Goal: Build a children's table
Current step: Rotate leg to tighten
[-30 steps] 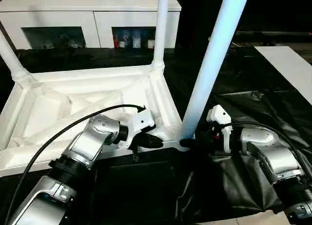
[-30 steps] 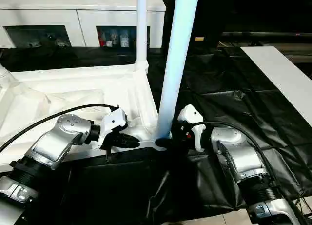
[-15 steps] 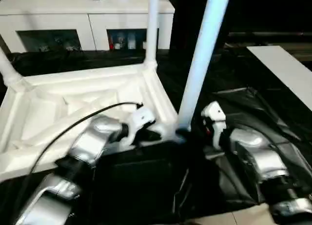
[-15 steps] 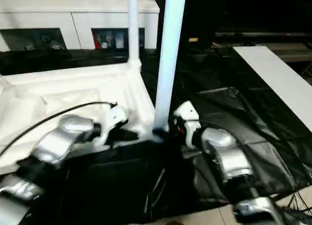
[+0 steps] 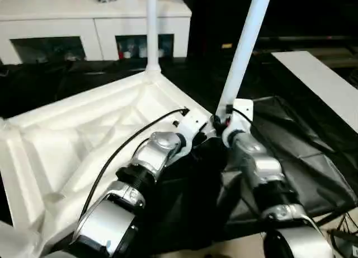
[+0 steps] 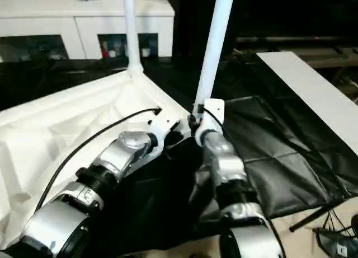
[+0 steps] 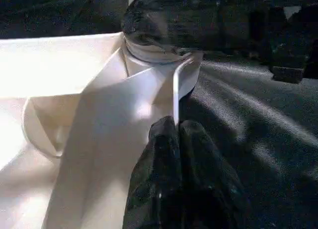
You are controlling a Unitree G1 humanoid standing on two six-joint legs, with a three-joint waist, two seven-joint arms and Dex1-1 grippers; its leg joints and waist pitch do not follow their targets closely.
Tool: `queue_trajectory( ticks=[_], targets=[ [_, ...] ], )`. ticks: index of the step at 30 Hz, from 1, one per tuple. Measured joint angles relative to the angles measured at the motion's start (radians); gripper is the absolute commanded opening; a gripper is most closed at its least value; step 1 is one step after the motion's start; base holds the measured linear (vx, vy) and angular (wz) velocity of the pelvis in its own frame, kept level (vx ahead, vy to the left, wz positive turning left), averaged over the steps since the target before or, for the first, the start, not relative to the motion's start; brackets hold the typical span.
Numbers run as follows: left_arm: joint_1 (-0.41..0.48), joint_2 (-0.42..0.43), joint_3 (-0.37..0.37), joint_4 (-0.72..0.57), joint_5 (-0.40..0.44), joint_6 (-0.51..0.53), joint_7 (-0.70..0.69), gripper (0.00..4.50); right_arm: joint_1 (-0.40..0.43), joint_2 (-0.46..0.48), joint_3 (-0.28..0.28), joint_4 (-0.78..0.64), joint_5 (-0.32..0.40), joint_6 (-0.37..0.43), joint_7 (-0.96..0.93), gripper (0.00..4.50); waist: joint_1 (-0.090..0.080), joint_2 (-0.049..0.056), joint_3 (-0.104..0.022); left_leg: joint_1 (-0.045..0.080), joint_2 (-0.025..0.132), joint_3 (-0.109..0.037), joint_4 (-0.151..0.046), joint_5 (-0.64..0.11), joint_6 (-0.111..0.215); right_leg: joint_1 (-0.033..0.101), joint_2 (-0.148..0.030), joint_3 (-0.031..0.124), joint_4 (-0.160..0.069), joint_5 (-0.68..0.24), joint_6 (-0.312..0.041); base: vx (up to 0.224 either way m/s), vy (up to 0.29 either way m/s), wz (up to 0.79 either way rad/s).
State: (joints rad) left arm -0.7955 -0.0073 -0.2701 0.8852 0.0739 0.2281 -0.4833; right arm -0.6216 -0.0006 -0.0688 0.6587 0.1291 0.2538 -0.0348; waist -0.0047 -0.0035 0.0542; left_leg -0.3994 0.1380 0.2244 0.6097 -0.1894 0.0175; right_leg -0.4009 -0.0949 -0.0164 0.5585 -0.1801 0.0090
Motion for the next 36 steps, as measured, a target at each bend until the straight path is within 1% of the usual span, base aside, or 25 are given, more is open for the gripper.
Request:
queue_trajectory(
  ticks=[2, 4, 6, 9, 10, 12, 14, 15, 16, 18, 19, 20, 22, 23, 24, 25, 27, 28, 30, 32, 33, 35, 36],
  targets=[
    [-0.005, 0.005, -0.002, 0.014, 0.003, -0.021, -0.014, 0.0, 0.001, -0.001, 0.002, -0.001, -0.011, -0.008, 0.003, 2.07, 0.0, 0.001, 0.0, 0.0, 0.0, 0.0, 0.0, 0.0, 0.0, -0.001, 0.0, 0.0, 0.0, 0.0, 0.0, 0.0, 0.0, 0.0],
    [-0.014, 0.008, -0.003, 0.029, 0.009, -0.042, -0.027, 0.0, 0.008, -0.006, 0.003, -0.009, -0.015, -0.018, 0.022, 2.74, 0.003, 0.002, 0.001, -0.002, 0.0, 0.0, -0.002, 0.0, 0.0, 0.0, 0.0, 0.0, 0.0, 0.0, 0.0, 0.0, 0.0, 0.0],
    [-0.023, 0.008, -0.005, 0.049, 0.011, -0.065, -0.037, 0.0, 0.047, -0.024, 0.016, -0.058, -0.016, -0.027, 0.045, 2.75, 0.009, 0.003, 0.001, -0.003, 0.0, 0.001, -0.004, 0.0, 0.0, -0.001, 0.0, 0.001, 0.001, 0.002, -0.002, 0.0, 0.0, 0.0],
    [-0.028, 0.022, -0.005, 0.068, 0.016, -0.1, -0.047, 0.0, 0.113, -0.065, 0.052, -0.179, -0.021, -0.032, 0.106, 3.13, 0.011, 0.005, 0.001, -0.003, 0.0, 0.002, -0.006, 0.0, 0.0, -0.002, 0.0, 0.001, 0.001, 0.011, -0.004, 0.0, 0.0, 0.0],
    [-0.029, 0.028, -0.003, 0.072, 0.017, -0.108, -0.049, 0.0, 0.121, -0.081, 0.06, -0.206, -0.022, -0.032, 0.125, 3.13, 0.011, 0.005, 0.001, -0.002, 0.0, 0.002, -0.006, 0.0, 0.0, -0.002, 0.0, 0.001, 0.001, 0.016, -0.004, 0.0, 0.0, 0.0],
    [-0.032, 0.031, -0.004, 0.083, 0.021, -0.126, -0.057, 0.0, 0.165, -0.133, 0.081, -0.303, -0.013, -0.013, 0.207, 3.13, 0.014, 0.006, 0.001, -0.002, 0.0, 0.002, -0.007, 0.0, 0.0, -0.002, 0.0, 0.0, 0.002, 0.016, -0.003, 0.0, 0.0, 0.0],
    [-0.033, 0.039, -0.004, 0.092, 0.022, -0.147, -0.074, 0.0, 0.26, -0.223, 0.106, -0.431, 0.013, 0.012, 0.343, 3.13, 0.02, 0.009, -0.001, -0.001, 0.001, 0.002, -0.009, 0.0, 0.0, -0.002, 0.0, 0.0, 0.002, 0.016, -0.002, 0.0, 0.0, 0.0],
    [-0.034, 0.048, -0.004, 0.095, 0.022, -0.156, -0.079, 0.0, 0.293, -0.25, 0.111, -0.457, 0.022, 0.019, 0.384, 3.13, 0.021, 0.009, -0.001, -0.001, 0.001, 0.001, -0.009, 0.0, 0.0, -0.001, 0.001, 0.0, 0.002, 0.017, -0.002, 0.0, 0.0, 0.0],
    [-0.034, 0.061, -0.003, 0.102, 0.022, -0.174, -0.084, 0.0, 0.325, -0.265, 0.111, -0.465, 0.029, 0.021, 0.416, 3.13, 0.018, 0.01, -0.001, -0.001, 0.001, 0.001, -0.009, 0.0, 0.0, -0.002, 0.001, 0.0, 0.002, 0.02, 0.003, 0.0, 0.0, 0.0],
    [-0.032, 0.076, -0.002, 0.116, 0.022, -0.229, -0.118, 0.0, 0.364, -0.278, 0.111, -0.47, 0.03, 0.021, 0.432, 3.13, 0.012, 0.012, 0.0, -0.001, 0.001, 0.0, -0.009, 0.0, 0.0, -0.004, 0.001, -0.001, 0.002, 0.02, 0.003, 0.0, 0.0, 0.0],
    [-0.027, 0.078, -0.001, 0.117, 0.021, -0.255, -0.14, 0.0, 0.377, -0.282, 0.104, -0.47, 0.03, 0.021, 0.429, 3.13, 0.012, 0.013, 0.0, -0.002, 0.001, 0.0, -0.009, 0.0, 0.0, -0.004, 0.001, -0.002, 0.002, 0.021, 0.002, 0.0, 0.0, 0.0],
    [-0.02, 0.077, 0.0, 0.117, 0.017, -0.281, -0.163, 0.0, 0.384, -0.284, 0.096, -0.47, 0.03, 0.021, 0.424, 3.13, 0.014, 0.015, 0.0, -0.002, 0.001, 0.0, -0.009, 0.0, 0.0, -0.004, 0.001, -0.002, 0.002, 0.021, 0.002, 0.0, 0.0, 0.0],
    [-0.012, 0.065, 0.001, 0.117, 0.01, -0.325, -0.188, 0.0, 0.383, -0.279, 0.092, -0.481, 0.031, 0.024, 0.421, 3.13, 0.027, 0.018, 0.001, -0.003, 0.001, 0.001, -0.009, 0.0, 0.0, -0.004, 0.001, -0.001, 0.003, 0.024, -0.003, 0.0, 0.0, 0.0],
    [-0.008, 0.053, 0.009, 0.117, 0.001, -0.336, -0.19, 0.27, 0.382, -0.274, 0.093, -0.496, 0.031, 0.029, 0.42, 3.19, 0.035, 0.018, 0.001, -0.004, 0.001, 0.001, -0.009, 0.0, 0.0, -0.004, 0.001, -0.001, 0.003, 0.024, -0.004, 0.0, 0.0, 0.0],
    [-0.002, 0.036, 0.028, 0.113, -0.022, -0.355, -0.191, 0.43, 0.375, -0.264, 0.099, -0.509, 0.033, 0.033, 0.419, 3.21, 0.041, 0.018, 0.001, -0.005, 0.001, 0.001, -0.009, 0.0, 0.0, -0.004, 0.001, -0.001, 0.003, 0.025, -0.004, 0.0, 0.0, 0.0],
    [-0.003, 0.029, 0.036, 0.098, -0.037, -0.365, -0.192, 0.43, 0.37, -0.258, 0.107, -0.523, 0.033, 0.041, 0.419, 3.21, 0.042, 0.017, 0.001, -0.005, 0.001, 0.001, -0.008, 0.0, 0.0, -0.003, 0.0, 0.0, 0.003, 0.025, -0.005, 0.0, 0.0, 0.0],
    [-0.016, 0.02, 0.045, 0.072, -0.055, -0.369, -0.19, 0.49, 0.357, -0.247, 0.118, -0.536, 0.036, 0.046, 0.423, 3.21, 0.04, 0.017, 0.001, -0.004, 0.001, 0.003, -0.007, 0.0, 0.0, -0.003, 0.0, 0.001, 0.003, 0.025, -0.005, 0.0, 0.0, 0.0],
    [-0.026, 0.023, 0.062, 0.064, -0.066, -0.369, -0.19, 0.56, 0.351, -0.246, 0.118, -0.54, 0.037, 0.047, 0.425, 3.21, 0.038, 0.016, 0.001, -0.004, 0.001, 0.004, -0.007, 0.0, 0.001, -0.003, -0.001, 0.001, 0.003, 0.026, -0.007, 0.0, 0.0, 0.0],
    [-0.026, 0.035, 0.081, 0.037, -0.085, -0.368, -0.191, 0.84, 0.351, -0.246, 0.122, -0.54, 0.037, 0.048, 0.435, 3.21, 0.037, 0.015, 0.0, -0.004, 0.001, 0.004, -0.007, 0.0, 0.001, -0.003, -0.001, 0.001, 0.003, 0.026, -0.007, 0.0, 0.0, 0.0],
    [-0.016, 0.053, 0.101, 0.0, -0.103, -0.358, -0.208, 0.89, 0.351, -0.247, 0.132, -0.54, 0.039, 0.049, 0.457, 3.21, 0.034, 0.014, 0.001, -0.004, 0.002, 0.004, -0.007, 0.0, 0.002, -0.004, -0.001, 0.0, 0.003, 0.026, -0.006, 0.0, 0.0, 0.0],
    [0.005, 0.066, 0.108, -0.049, -0.118, -0.333, -0.226, 0.89, 0.351, -0.247, 0.142, -0.54, 0.039, 0.049, 0.472, 3.21, 0.032, 0.013, 0.001, -0.004, 0.002, 0.004, -0.008, 0.0, 0.003, -0.005, 0.0, 0.0, 0.003, 0.025, -0.005, 0.0, 0.0, 0.0],
    [0.045, 0.091, 0.11, -0.125, -0.128, -0.287, -0.258, 1.25, 0.352, -0.248, 0.156, -0.541, 0.04, 0.051, 0.495, 3.21, 0.033, 0.013, 0.001, -0.004, 0.003, 0.004, -0.008, 0.001, 0.005, -0.005, 0.001, 0.0, 0.005, 0.025, -0.005, 0.0, 0.0, 0.0],
    [0.08, 0.115, 0.109, -0.191, -0.138, -0.241, -0.281, 1.31, 0.35, -0.247, 0.164, -0.541, 0.04, 0.052, 0.505, 3.21, 0.031, 0.013, 0.001, -0.004, 0.004, 0.004, -0.008, 0.002, 0.005, -0.006, 0.001, 0.0, 0.006, 0.024, -0.005, 0.0, 0.0, 0.0]
  ],
)
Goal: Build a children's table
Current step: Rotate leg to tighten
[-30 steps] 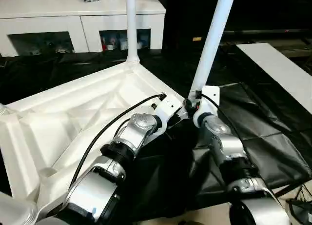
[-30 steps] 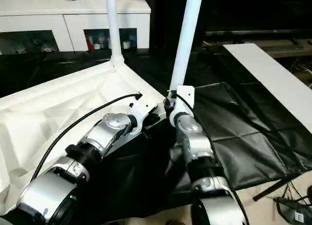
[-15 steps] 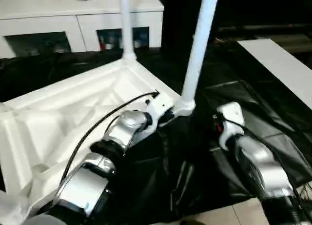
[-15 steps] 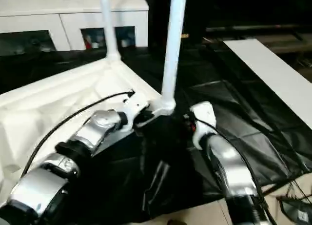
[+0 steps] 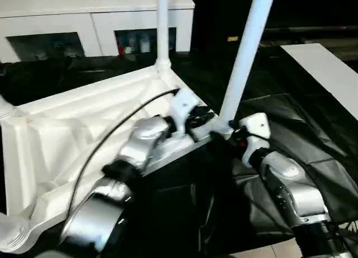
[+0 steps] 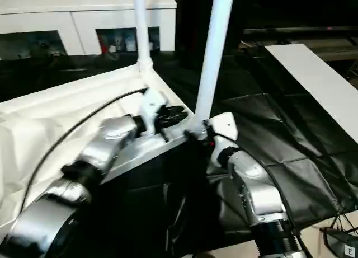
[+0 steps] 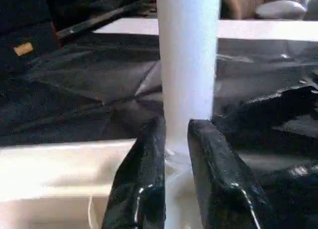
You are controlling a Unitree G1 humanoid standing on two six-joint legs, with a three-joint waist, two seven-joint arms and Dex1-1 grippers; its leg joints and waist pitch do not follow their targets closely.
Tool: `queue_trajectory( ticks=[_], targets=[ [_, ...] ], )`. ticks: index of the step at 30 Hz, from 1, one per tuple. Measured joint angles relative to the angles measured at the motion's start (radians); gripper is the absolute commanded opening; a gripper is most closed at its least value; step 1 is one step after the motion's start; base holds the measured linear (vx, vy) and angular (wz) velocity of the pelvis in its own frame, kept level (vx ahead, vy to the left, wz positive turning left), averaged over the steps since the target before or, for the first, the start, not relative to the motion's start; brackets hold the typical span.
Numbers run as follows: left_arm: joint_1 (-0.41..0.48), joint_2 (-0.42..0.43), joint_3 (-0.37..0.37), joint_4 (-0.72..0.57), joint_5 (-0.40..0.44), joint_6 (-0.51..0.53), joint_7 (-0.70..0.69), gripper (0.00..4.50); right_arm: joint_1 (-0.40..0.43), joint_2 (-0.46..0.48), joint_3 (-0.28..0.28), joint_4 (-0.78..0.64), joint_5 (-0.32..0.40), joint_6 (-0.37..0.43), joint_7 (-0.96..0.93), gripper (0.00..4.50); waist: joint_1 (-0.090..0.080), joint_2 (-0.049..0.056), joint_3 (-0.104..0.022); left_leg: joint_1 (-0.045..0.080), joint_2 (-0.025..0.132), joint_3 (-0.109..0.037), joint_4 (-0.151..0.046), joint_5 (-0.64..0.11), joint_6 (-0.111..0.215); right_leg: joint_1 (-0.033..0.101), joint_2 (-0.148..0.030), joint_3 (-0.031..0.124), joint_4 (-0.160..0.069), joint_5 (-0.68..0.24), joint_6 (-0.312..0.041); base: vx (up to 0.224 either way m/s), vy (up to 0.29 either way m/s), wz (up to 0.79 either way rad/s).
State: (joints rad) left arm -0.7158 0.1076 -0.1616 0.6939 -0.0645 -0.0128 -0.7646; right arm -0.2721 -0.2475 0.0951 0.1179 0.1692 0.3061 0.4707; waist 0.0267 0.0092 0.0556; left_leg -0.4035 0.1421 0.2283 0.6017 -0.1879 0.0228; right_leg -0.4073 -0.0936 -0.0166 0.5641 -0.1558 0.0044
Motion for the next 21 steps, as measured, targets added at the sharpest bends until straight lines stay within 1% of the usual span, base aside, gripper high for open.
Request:
queue_trajectory(
  ticks=[2, 3, 4, 5, 6, 9, 10, 11, 13, 15, 16, 19, 20, 21],
  targets=[
    [0.069, 0.061, -0.001, -0.128, -0.028, 0.098, -0.052, 1.4, 0.0, -0.001, 0.014, 0.0, 0.001, 0.001, 0.021, 3.21, 0.002, -0.001, 0.001, 0.0, 0.002, 0.0, 0.0, -0.001, -0.002, -0.001, 0.001, -0.001, 0.002, 0.0, 0.0, 0.0, 0.0, 0.0],
    [0.094, 0.088, -0.002, -0.174, -0.039, 0.132, -0.075, 1.56, 0.0, -0.002, 0.017, -0.001, 0.004, 0.001, 0.027, 3.21, 0.005, -0.002, 0.001, 0.001, 0.002, 0.0, 0.001, -0.001, -0.004, -0.001, 0.001, -0.001, 0.004, 0.0, 0.0, 0.0, 0.0, 0.0],
    [0.128, 0.129, -0.002, -0.244, -0.059, 0.189, -0.105, 1.7, -0.003, -0.001, 0.021, -0.001, 0.008, 0.002, 0.033, 3.21, 0.006, -0.002, 0.001, 0.001, 0.002, 0.0, 0.001, -0.001, -0.005, -0.001, 0.001, -0.001, 0.005, -0.001, 0.001, 0.0, 0.0, 0.0],
    [0.158, 0.164, -0.004, -0.305, -0.073, 0.232, -0.13, 1.7, -0.005, -0.001, 0.024, 0.0, 0.01, 0.002, 0.037, 3.21, 0.007, -0.002, 0.001, 0.001, 0.002, 0.0, 0.001, 0.0, -0.006, -0.001, 0.001, -0.001, 0.006, -0.001, 0.001, 0.0, 0.0, 0.0],
    [0.181, 0.2, -0.004, -0.352, -0.089, 0.271, -0.158, 1.8, -0.005, -0.003, 0.024, 0.0, 0.012, 0.003, 0.04, 3.21, 0.011, -0.003, 0.002, 0.002, 0.002, 0.0, 0.001, 0.0, -0.008, -0.001, 0.001, -0.001, 0.007, -0.002, 0.002, 0.0, 0.0, 0.0],
    [0.268, 0.307, -0.023, -0.531, -0.14, 0.39, -0.236, 1.93, -0.011, 0.0, 0.032, 0.001, 0.015, 0.003, 0.058, 3.21, 0.011, -0.006, 0.003, 0.003, 0.002, 0.001, 0.001, 0.001, -0.009, -0.002, 0.001, 0.001, 0.009, -0.003, 0.003, 0.0, 0.0, 0.0],
    [0.331, 0.389, -0.042, -0.651, -0.169, 0.462, -0.285, 2.12, -0.014, 0.002, 0.035, 0.0, 0.017, 0.001, 0.072, 3.21, 0.007, -0.009, 0.003, 0.003, 0.002, 0.001, 0.001, 0.002, -0.01, -0.002, 0.001, 0.002, 0.011, -0.004, 0.005, 0.0, 0.0, 0.0],
    [0.36, 0.426, -0.051, -0.699, -0.18, 0.505, -0.31, 2.12, -0.013, -0.003, 0.032, 0.003, 0.017, 0.001, 0.076, 3.21, 0.006, -0.01, 0.003, 0.004, 0.002, 0.001, 0.001, 0.002, -0.011, -0.003, 0.001, 0.002, 0.012, -0.006, 0.009, 0.0, 0.0, 0.0],
    [0.397, 0.47, -0.065, -0.777, -0.19, 0.586, -0.342, 2.26, -0.015, -0.002, 0.033, 0.003, 0.018, 0.0, 0.085, 3.21, 0.01, -0.013, 0.004, 0.004, 0.002, 0.0, -0.001, 0.004, -0.014, -0.004, 0.001, 0.002, 0.014, -0.008, 0.012, 0.0, 0.0, 0.0],
    [0.401, 0.48, -0.081, -0.822, -0.194, 0.634, -0.344, 2.55, -0.019, 0.001, 0.039, 0.006, 0.018, -0.001, 0.088, 3.21, 0.016, -0.014, 0.004, 0.003, 0.002, 0.0, -0.001, 0.005, -0.015, -0.004, 0.001, 0.002, 0.014, -0.008, 0.012, 0.0, 0.0, 0.0],
    [0.401, 0.485, -0.089, -0.84, -0.193, 0.65, -0.343, 2.55, -0.022, 0.002, 0.044, 0.007, 0.018, -0.002, 0.089, 3.21, 0.016, -0.014, 0.003, 0.003, 0.002, 0.0, -0.001, 0.005, -0.015, -0.004, 0.001, 0.002, 0.014, -0.008, 0.012, 0.0, 0.0, 0.0],
    [0.395, 0.505, -0.132, -0.854, -0.132, 0.687, -0.308, 2.68, -0.036, 0.005, 0.047, 0.014, 0.018, -0.003, 0.093, 3.21, 0.008, -0.015, 0.003, 0.004, 0.002, 0.0, -0.001, 0.005, -0.016, -0.004, 0.001, 0.002, 0.014, -0.009, 0.013, 0.0, 0.0, 0.0],
    [0.395, 0.504, -0.137, -0.851, -0.119, 0.693, -0.294, 2.8, -0.037, 0.005, 0.047, 0.014, 0.017, -0.004, 0.093, 3.21, 0.007, -0.015, 0.003, 0.004, 0.002, 0.0, -0.001, 0.005, -0.016, -0.004, 0.001, 0.002, 0.014, -0.009, 0.013, 0.0, 0.0, 0.0],
    [0.386, 0.5, -0.155, -0.834, -0.086, 0.706, -0.252, 2.91, -0.037, 0.005, 0.047, 0.015, 0.017, -0.004, 0.094, 3.21, 0.006, -0.015, 0.003, 0.004, 0.002, 0.0, -0.001, 0.006, -0.016, -0.004, 0.001, 0.002, 0.014, -0.009, 0.013, 0.0, 0.0, 0.0]
  ],
)
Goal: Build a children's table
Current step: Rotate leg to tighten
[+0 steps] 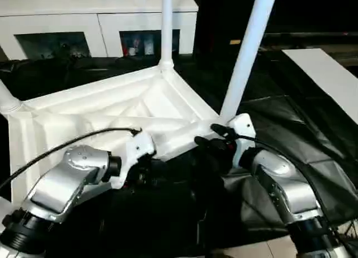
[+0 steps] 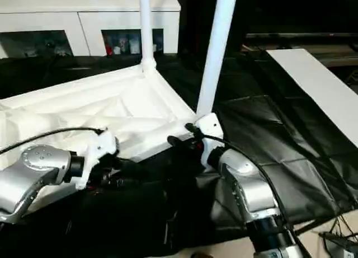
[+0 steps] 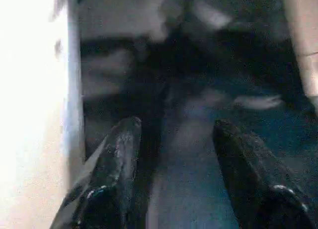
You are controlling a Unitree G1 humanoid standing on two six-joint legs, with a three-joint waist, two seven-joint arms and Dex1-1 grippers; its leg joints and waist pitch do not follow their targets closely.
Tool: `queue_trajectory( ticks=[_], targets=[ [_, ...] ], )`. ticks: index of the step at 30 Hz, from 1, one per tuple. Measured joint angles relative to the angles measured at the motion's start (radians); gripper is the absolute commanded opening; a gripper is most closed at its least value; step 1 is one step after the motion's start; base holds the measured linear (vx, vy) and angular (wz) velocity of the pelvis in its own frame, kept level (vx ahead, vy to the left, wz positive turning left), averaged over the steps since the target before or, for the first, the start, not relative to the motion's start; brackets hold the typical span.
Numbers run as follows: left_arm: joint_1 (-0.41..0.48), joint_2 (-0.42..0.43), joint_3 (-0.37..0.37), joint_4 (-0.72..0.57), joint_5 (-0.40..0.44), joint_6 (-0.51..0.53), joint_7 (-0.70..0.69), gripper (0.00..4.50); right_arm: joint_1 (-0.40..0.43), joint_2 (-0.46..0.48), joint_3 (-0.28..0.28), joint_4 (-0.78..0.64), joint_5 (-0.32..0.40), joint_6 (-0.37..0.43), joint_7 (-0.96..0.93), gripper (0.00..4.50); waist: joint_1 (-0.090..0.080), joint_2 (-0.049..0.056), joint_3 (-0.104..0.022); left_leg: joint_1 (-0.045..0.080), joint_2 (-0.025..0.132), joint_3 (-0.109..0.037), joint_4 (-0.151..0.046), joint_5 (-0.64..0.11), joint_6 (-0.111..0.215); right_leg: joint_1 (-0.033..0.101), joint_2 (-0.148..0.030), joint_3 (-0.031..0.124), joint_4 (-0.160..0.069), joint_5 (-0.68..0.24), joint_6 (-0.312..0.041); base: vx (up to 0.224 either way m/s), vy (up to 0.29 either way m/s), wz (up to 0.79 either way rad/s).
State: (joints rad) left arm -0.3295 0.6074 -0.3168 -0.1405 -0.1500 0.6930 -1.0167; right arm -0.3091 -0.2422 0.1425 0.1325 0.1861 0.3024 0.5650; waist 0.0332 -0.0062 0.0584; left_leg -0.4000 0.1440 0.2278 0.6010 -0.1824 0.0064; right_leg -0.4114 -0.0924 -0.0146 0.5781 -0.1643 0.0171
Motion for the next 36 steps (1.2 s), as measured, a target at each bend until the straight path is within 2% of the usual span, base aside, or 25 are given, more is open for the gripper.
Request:
queue_trajectory(
  ticks=[9, 11, 19, 24, 27, 28, 29, 32, 33, 36],
  targets=[
    [-0.078, -0.08, -0.016, 0.11, 0.111, 0.03, 0.203, 3.47, 0.003, 0.003, 0.006, 0.0, -0.005, -0.003, 0.0, 3.21, -0.003, -0.001, 0.0, 0.0, 0.0, -0.002, 0.0, 0.002, -0.002, -0.001, 0.0, -0.001, 0.0, 0.0, 0.0, 0.0, 0.0, 0.0],
    [-0.094, -0.097, -0.016, 0.139, 0.129, 0.027, 0.239, 3.73, 0.003, 0.003, 0.006, 0.002, -0.006, -0.006, -0.002, 3.21, -0.002, -0.001, -0.001, 0.0, 0.0, -0.003, 0.0, 0.002, -0.002, -0.001, 0.0, -0.001, 0.0, 0.0, 0.0, 0.0, 0.0, 0.0],
    [-0.125, -0.188, -0.015, 0.271, 0.187, -0.089, 0.378, 4.23, 0.003, 0.005, 0.006, 0.01, -0.025, -0.013, -0.012, 3.21, 0.0, -0.002, -0.001, 0.0, 0.0, -0.003, 0.001, 0.002, -0.002, -0.002, 0.0, -0.001, 0.0, 0.0, 0.0, 0.0, 0.0, 0.0],
    [-0.12, -0.212, -0.009, 0.292, 0.21, -0.156, 0.444, 4.44, 0.002, 0.009, 0.008, 0.021, -0.027, -0.024, -0.012, 3.21, 0.001, -0.003, -0.001, -0.001, 0.0, -0.003, 0.001, 0.002, -0.002, -0.002, 0.0, -0.001, 0.0, 0.001, -0.001, 0.0, 0.0, 0.0],
    [-0.085, -0.244, 0.066, 0.246, 0.173, -0.219, 0.476, 4.44, 0.003, 0.022, 0.012, 0.028, -0.027, -0.028, -0.014, 3.21, 0.001, -0.003, -0.001, -0.001, 0.0, -0.003, 0.002, 0.002, -0.002, -0.002, 0.0, -0.002, 0.0, 0.005, -0.005, 0.0, 0.0, 0.0],
    [-0.039, -0.263, 0.127, 0.185, 0.114, -0.251, 0.46, 4.44, 0.007, 0.03, 0.013, 0.027, -0.027, -0.03, -0.016, 3.21, 0.001, -0.002, -0.001, 0.0, 0.0, -0.003, 0.002, 0.002, -0.002, -0.002, 0.0, -0.002, 0.0, 0.007, -0.01, 0.0, 0.0, 0.0],
    [-0.003, -0.276, 0.157, 0.137, 0.072, -0.279, 0.442, 4.44, 0.013, 0.033, 0.014, 0.026, -0.027, -0.03, -0.018, 3.21, 0.002, -0.002, -0.002, 0.0, 0.0, -0.003, 0.002, 0.002, -0.002, -0.001, 0.0, -0.002, 0.0, 0.007, -0.01, 0.0, 0.0, 0.0],
    [0.108, -0.28, 0.204, 0.037, -0.028, -0.338, 0.392, 4.44, 0.038, 0.039, 0.019, 0.026, -0.028, -0.033, -0.023, 3.21, 0.007, -0.002, -0.003, 0.0, 0.0, -0.004, 0.002, 0.002, -0.002, -0.001, 0.001, -0.003, 0.001, 0.008, -0.01, 0.034, -0.002, 0.01],
    [0.176, -0.284, 0.244, -0.011, -0.083, -0.354, 0.37, 4.44, 0.042, 0.051, 0.021, 0.021, -0.026, -0.034, -0.025, 3.21, 0.005, -0.002, -0.003, -0.001, 0.001, -0.004, 0.001, 0.001, -0.002, -0.002, 0.001, -0.003, 0.001, 0.008, -0.01, 0.0, 0.0, 0.0],
    [0.269, -0.295, 0.298, -0.067, -0.161, -0.372, 0.341, 4.44, 0.046, 0.055, 0.02, 0.016, -0.025, -0.039, -0.032, 3.21, 0.009, -0.001, -0.003, -0.001, 0.001, -0.004, 0.0, 0.001, -0.001, -0.003, 0.002, -0.004, 0.001, 0.007, -0.009, 0.0, 0.0, 0.0]
  ],
)
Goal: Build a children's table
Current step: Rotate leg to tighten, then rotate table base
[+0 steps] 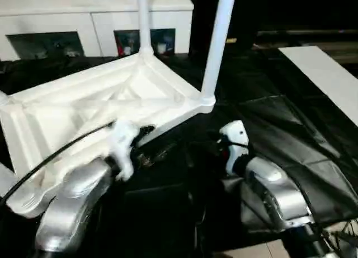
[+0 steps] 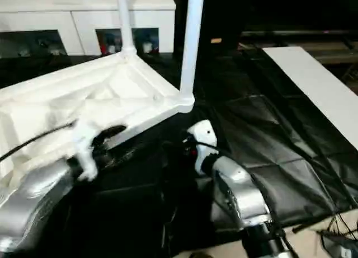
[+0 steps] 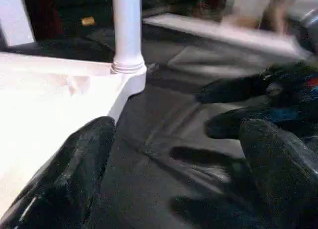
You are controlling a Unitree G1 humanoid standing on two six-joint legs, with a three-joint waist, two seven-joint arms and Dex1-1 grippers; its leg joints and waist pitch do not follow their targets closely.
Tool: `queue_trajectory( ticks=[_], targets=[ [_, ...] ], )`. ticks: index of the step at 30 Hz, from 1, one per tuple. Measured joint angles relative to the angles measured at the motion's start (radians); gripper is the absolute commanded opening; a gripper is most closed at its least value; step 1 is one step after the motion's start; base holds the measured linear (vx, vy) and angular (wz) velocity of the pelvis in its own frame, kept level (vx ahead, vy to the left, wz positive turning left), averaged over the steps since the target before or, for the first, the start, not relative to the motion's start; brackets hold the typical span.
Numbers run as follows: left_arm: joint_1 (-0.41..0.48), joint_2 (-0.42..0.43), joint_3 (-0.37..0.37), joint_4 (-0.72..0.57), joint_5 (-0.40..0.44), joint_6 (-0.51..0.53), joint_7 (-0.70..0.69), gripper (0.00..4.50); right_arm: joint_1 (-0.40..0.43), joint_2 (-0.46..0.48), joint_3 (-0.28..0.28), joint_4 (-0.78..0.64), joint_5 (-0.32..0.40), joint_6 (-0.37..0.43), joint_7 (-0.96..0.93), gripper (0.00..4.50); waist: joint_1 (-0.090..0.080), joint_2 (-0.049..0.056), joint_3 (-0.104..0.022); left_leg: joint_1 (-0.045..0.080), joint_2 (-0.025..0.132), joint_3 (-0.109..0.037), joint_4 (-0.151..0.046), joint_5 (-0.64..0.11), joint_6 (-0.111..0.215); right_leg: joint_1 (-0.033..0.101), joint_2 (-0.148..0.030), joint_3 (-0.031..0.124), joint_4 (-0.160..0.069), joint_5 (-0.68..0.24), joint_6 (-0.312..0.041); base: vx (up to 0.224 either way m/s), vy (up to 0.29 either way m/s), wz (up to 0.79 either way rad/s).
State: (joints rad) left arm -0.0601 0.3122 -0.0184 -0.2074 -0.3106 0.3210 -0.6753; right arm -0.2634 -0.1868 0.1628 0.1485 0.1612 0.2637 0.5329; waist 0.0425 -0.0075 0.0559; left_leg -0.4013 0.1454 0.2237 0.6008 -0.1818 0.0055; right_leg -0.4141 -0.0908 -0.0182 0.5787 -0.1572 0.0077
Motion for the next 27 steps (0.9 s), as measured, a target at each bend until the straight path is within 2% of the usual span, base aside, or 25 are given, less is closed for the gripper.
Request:
queue_trajectory(
  ticks=[7, 11, 13, 15, 16, 18, 21, 22, 23, 24, 25, 26, 27],
  targets=[
    [0.244, -0.011, 0.137, -0.141, -0.109, -0.128, -0.033, 4.44, 0.033, 0.024, -0.004, -0.03, 0.015, -0.012, -0.001, 3.21, 0.0, 0.001, 0.0, 0.002, 0.0, 0.0, 0.0, 0.0, -0.001, 0.001, 0.001, 0.001, -0.001, -0.005, 0.008, 0.0, 0.0, 0.0],
    [0.289, -0.048, 0.194, -0.143, -0.106, -0.254, -0.022, 4.44, 0.034, 0.031, -0.003, -0.031, 0.022, -0.013, -0.001, 3.21, 0.002, 0.001, 0.0, 0.004, 0.0, -0.001, 0.0, 0.0, -0.001, 0.001, 0.001, 0.002, -0.002, -0.007, 0.011, -0.029, -0.002, 0.02],
    [0.345, -0.055, 0.213, -0.135, -0.088, -0.329, -0.017, 4.44, 0.035, 0.033, -0.002, -0.031, 0.022, -0.014, -0.001, 3.21, -0.003, 0.0, 0.0, 0.008, 0.0, -0.001, 0.0, 0.0, -0.001, 0.002, 0.001, 0.002, -0.003, -0.011, 0.018, -0.026, 0.003, -0.02],
    [0.437, -0.085, 0.237, -0.107, -0.06, -0.424, -0.013, 4.44, 0.036, 0.034, -0.004, -0.031, 0.022, -0.016, -0.001, 3.21, -0.011, -0.002, 0.001, 0.012, 0.0, -0.003, 0.0, 0.0, -0.001, 0.003, 0.001, 0.002, -0.004, -0.015, 0.025, 0.0, 0.0, 0.0],
    [0.447, -0.089, 0.239, -0.1, -0.055, -0.437, -0.01, 4.44, 0.037, 0.034, -0.004, -0.031, 0.022, -0.016, -0.001, 3.21, -0.012, -0.003, 0.001, 0.013, 0.0, -0.004, 0.0, 0.0, -0.001, 0.002, 0.001, 0.001, -0.004, -0.018, 0.028, 0.0, 0.0, 0.0],
    [0.466, -0.119, 0.255, -0.099, -0.048, -0.485, 0.003, 4.44, 0.037, 0.038, -0.002, -0.031, 0.022, -0.016, -0.001, 3.21, -0.011, -0.007, 0.001, 0.014, 0.0, -0.008, 0.0, 0.0, -0.001, 0.004, 0.001, -0.003, -0.008, -0.02, 0.031, -0.025, 0.004, -0.03],
    [0.514, -0.156, 0.276, -0.117, -0.05, -0.548, 0.016, 4.44, 0.036, 0.039, 0.001, -0.03, 0.023, -0.016, 0.002, 3.21, -0.015, -0.001, 0.006, 0.018, 0.002, -0.024, -0.002, 0.0, -0.001, 0.019, 0.0, -0.031, -0.028, -0.023, 0.03, -0.035, 0.012, -0.03],
    [0.536, -0.174, 0.29, -0.123, -0.049, -0.573, 0.032, 4.44, 0.036, 0.038, 0.001, -0.029, 0.023, -0.016, 0.002, 3.21, -0.013, 0.003, 0.009, 0.014, 0.008, -0.025, -0.007, 0.0, -0.001, 0.033, -0.001, -0.048, -0.023, -0.036, 0.019, -0.107, 0.009, -0.05],
    [0.539, -0.182, 0.301, -0.124, -0.049, -0.593, 0.048, 4.44, 0.039, 0.037, 0.0, -0.028, 0.023, -0.016, 0.002, 3.21, -0.01, 0.001, 0.012, 0.017, 0.01, -0.017, -0.012, 0.0, -0.002, 0.031, -0.003, -0.052, 0.02, -0.075, -0.004, -0.107, 0.009, -0.05],
    [0.535, -0.192, 0.314, -0.128, -0.049, -0.612, 0.068, 4.44, 0.039, 0.035, 0.0, -0.028, 0.023, -0.016, 0.002, 3.21, 0.0, -0.021, 0.01, 0.017, 0.011, 0.002, -0.014, 0.0, -0.002, 0.036, -0.008, -0.045, 0.078, -0.109, -0.016, -0.098, -0.06, 0.18],
    [0.524, -0.212, 0.338, -0.135, -0.048, -0.638, 0.098, 4.44, 0.036, 0.032, -0.001, -0.026, 0.023, -0.018, 0.003, 3.21, 0.024, -0.055, 0.003, 0.019, 0.013, 0.03, -0.011, 0.003, -0.006, 0.029, -0.008, -0.015, 0.105, -0.121, 0.013, -0.003, -0.124, 0.21],
    [0.528, -0.249, 0.355, -0.138, -0.047, -0.664, 0.131, 4.44, 0.028, 0.03, 0.0, -0.025, 0.024, -0.018, 0.007, 3.21, 0.032, -0.06, 0.002, 0.011, 0.015, 0.023, 0.009, -0.009, -0.019, 0.025, -0.007, -0.011, 0.102, -0.117, 0.021, -0.003, -0.124, 0.21],
    [0.56, -0.286, 0.364, -0.137, -0.045, -0.683, 0.161, 4.44, 0.016, 0.03, 0.001, -0.025, 0.024, -0.019, 0.013, 3.21, 0.049, -0.04, 0.002, 0.012, 0.006, -0.059, 0.062, -0.043, -0.03, 0.028, -0.005, -0.026, 0.1, -0.116, 0.021, -0.009, -0.05, -0.14]
  ],
)
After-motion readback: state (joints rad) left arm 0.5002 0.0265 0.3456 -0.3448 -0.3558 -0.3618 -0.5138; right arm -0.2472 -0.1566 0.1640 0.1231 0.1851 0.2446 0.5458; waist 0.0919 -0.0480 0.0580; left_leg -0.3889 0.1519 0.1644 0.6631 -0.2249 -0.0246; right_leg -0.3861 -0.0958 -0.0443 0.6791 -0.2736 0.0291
